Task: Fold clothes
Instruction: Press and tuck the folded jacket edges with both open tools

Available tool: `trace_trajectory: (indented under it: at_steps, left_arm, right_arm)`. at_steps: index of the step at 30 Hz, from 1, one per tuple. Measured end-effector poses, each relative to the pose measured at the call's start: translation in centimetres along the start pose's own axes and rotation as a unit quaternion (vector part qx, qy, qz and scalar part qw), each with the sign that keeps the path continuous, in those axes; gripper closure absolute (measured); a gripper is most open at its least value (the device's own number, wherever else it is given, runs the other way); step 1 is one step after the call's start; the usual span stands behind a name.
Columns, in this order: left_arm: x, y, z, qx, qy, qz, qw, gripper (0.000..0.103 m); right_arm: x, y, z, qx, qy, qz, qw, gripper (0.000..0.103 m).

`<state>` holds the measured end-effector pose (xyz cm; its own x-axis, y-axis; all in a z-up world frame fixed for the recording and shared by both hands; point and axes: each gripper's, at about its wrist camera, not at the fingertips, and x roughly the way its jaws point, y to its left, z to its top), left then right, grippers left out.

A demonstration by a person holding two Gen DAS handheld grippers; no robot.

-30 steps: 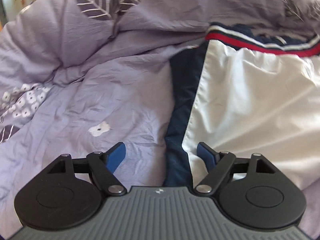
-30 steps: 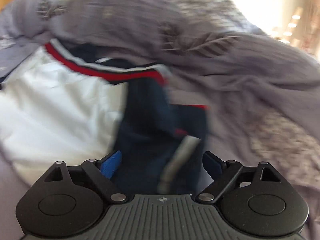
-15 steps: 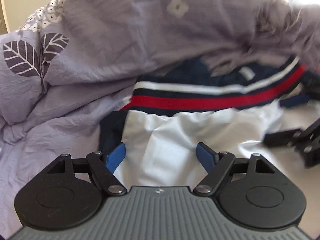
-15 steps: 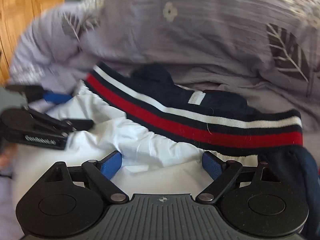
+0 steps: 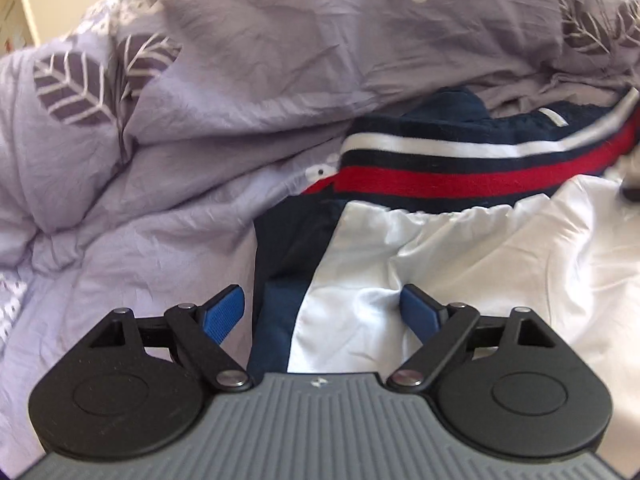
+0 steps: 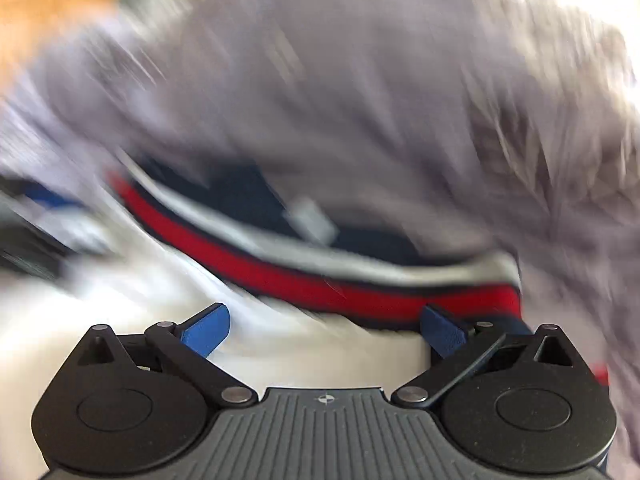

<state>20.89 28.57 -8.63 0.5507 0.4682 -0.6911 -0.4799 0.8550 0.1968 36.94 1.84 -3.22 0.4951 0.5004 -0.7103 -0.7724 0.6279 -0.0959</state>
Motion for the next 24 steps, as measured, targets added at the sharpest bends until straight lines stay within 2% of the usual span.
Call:
trace_trajectory:
  at_steps: [2, 5, 8, 11, 14, 17, 21, 24]
  left_arm:
    - [-0.6, -0.5, -0.2, 0.009, -0.003, 0.011, 0.9999, 0.015]
    - [-2.1, -1.7, -1.0, 0.032, -0.017, 0.027, 0.999, 0.017]
    - [-4.4, -2.2, -2.0, 0.015, -0.029, 0.017, 0.9993, 0.017]
    - [-6.8, -2.4, -3.4, -0.017, -0.03, -0.004, 0.9994, 0.017]
    - [-8.8, -3.3, -5.0, -0.012, -0.037, -0.031, 0.9988, 0.017]
    - [-10.0, -4.2, -6.5, 0.014, -0.044, -0.035, 0.9983, 0.017]
    - [-9.9, -3.6, -7.8, 0.018, -0.031, -0.011, 0.9993, 0.016]
    - [-9.8, -1.4, -8.6, -0.005, -0.014, 0.023, 0.9996, 0.016]
  right_arm:
    - [0.2, 0.5, 0.0, 0.006, 0.004, -0.006, 1.0, 0.001]
    - [-1.8, 2.3, 0.6, -0.024, -0.03, -0.013, 0.999, 0.001]
    - [-4.8, 2.6, 0.7, 0.015, -0.067, -0.002, 0.998, 0.001]
    - [-8.1, 2.6, -0.4, 0.078, -0.094, 0.039, 0.992, 0.001]
    - [-10.4, 3.3, -2.4, 0.124, -0.093, 0.087, 0.984, 0.0]
    - [-10.9, 5.5, -4.6, 0.082, -0.07, 0.103, 0.989, 0.0]
    - [-10.9, 6.9, -7.2, 0.031, -0.041, 0.07, 0.996, 0.0]
    - [-11.9, 4.8, -8.6, 0.04, -0.035, 0.053, 0.997, 0.0]
